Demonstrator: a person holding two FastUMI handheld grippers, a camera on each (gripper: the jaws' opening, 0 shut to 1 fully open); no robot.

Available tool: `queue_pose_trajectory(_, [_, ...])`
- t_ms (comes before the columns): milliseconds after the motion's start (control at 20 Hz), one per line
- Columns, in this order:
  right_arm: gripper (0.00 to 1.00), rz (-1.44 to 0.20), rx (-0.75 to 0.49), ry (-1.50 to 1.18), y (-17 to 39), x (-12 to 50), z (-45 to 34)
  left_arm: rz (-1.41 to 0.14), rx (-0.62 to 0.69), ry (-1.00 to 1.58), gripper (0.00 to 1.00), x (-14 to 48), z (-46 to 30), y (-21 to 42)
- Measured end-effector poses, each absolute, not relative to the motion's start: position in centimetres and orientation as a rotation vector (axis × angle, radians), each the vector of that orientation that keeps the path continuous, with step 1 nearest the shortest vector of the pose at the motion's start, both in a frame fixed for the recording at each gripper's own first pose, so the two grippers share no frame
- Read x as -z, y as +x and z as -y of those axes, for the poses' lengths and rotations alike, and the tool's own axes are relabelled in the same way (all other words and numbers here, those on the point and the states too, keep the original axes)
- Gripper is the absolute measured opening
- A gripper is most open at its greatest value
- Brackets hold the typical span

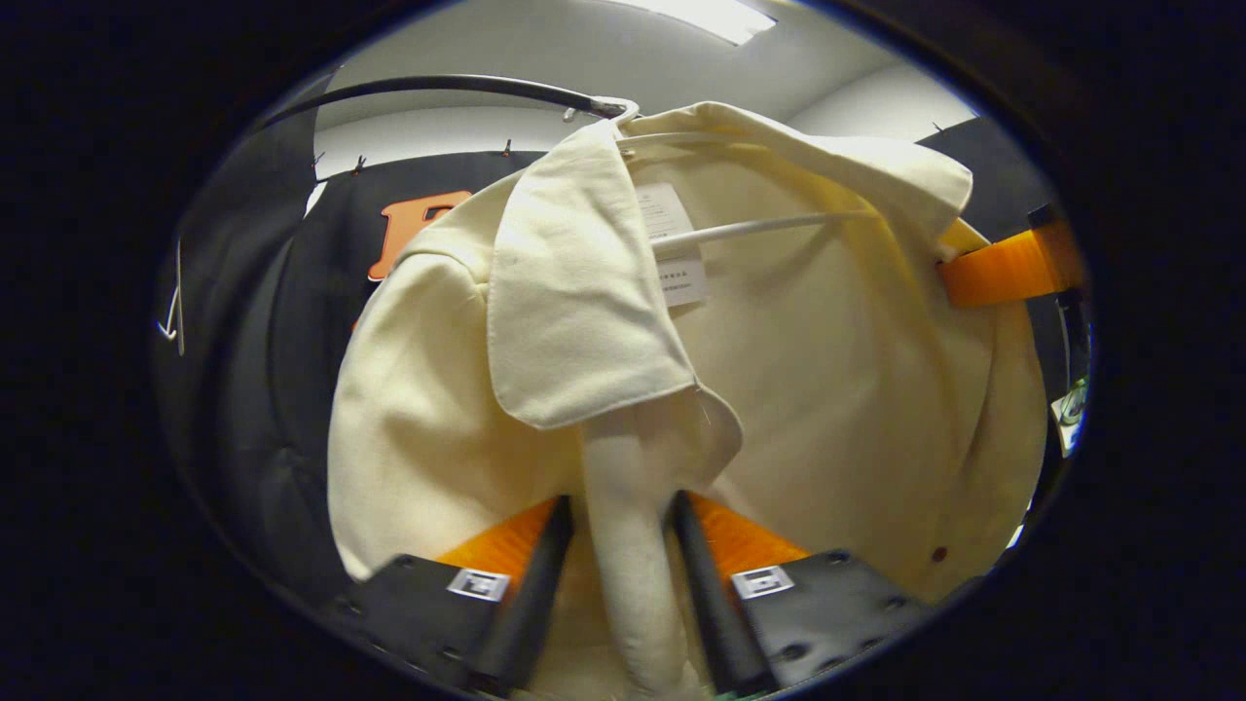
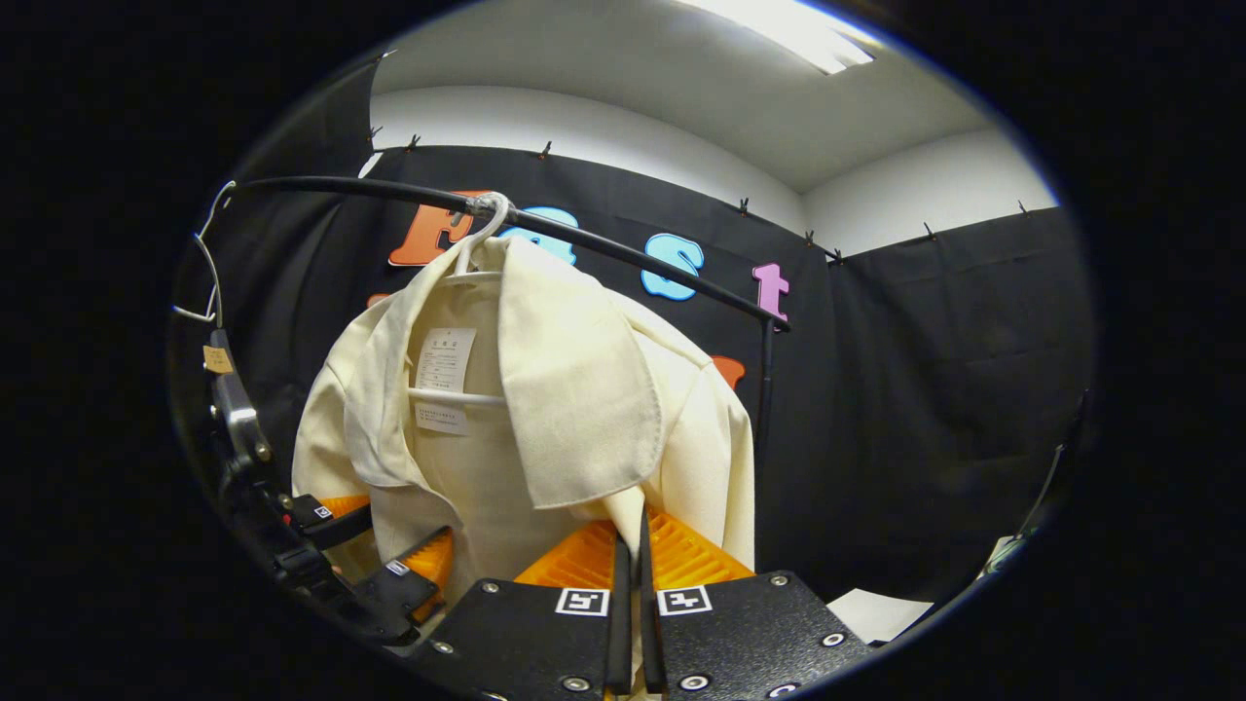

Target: Grasp the clothes on the hanger with both hands and then place them into the laundry hamper below.

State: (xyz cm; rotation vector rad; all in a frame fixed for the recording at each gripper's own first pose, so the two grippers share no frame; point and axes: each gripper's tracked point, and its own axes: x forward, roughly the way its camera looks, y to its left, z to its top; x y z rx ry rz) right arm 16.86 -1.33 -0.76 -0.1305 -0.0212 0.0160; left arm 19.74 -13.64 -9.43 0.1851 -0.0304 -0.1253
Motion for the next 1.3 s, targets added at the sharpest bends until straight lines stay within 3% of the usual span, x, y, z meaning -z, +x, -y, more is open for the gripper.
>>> queue_pose_trajectory(100, [0.04,0.025,-0.018,-0.13,16.8,0.6,1.5,0.017,0.093,0.187,0.11,9.3,11.3,19.6])
queue_pose_trajectory(150, [0.04,0.027,-0.018,-0.128,16.9,0.6,1.6,0.011,0.076,0.18,0.14,8.8,10.3,19.1])
queue_pose_trajectory(200, [0.04,0.029,-0.016,-0.127,16.9,0.5,1.7,0.025,0.051,0.18,0.09,8.0,8.9,18.3])
queue_pose_trajectory(350, [0.04,0.044,-0.011,-0.126,15.9,0.0,2.2,0.079,-0.015,0.248,0.09,4.8,5.7,15.8])
queue_pose_trajectory(550, [0.04,0.097,0.013,-0.15,14.8,-1.6,3.2,0.145,-0.185,0.426,0.1,0.2,0.5,13.5])
queue_pose_trajectory(950, [0.02,0.255,0.119,-0.239,13.0,-8.7,8.4,0.213,-0.355,0.532,0.1,-6.1,-5.8,15.1])
queue_pose_trajectory(1300, [0.02,0.339,0.15,-0.24,15.9,-14.7,11.2,0.302,-0.397,0.544,0.09,-11.8,-8.4,18.1])
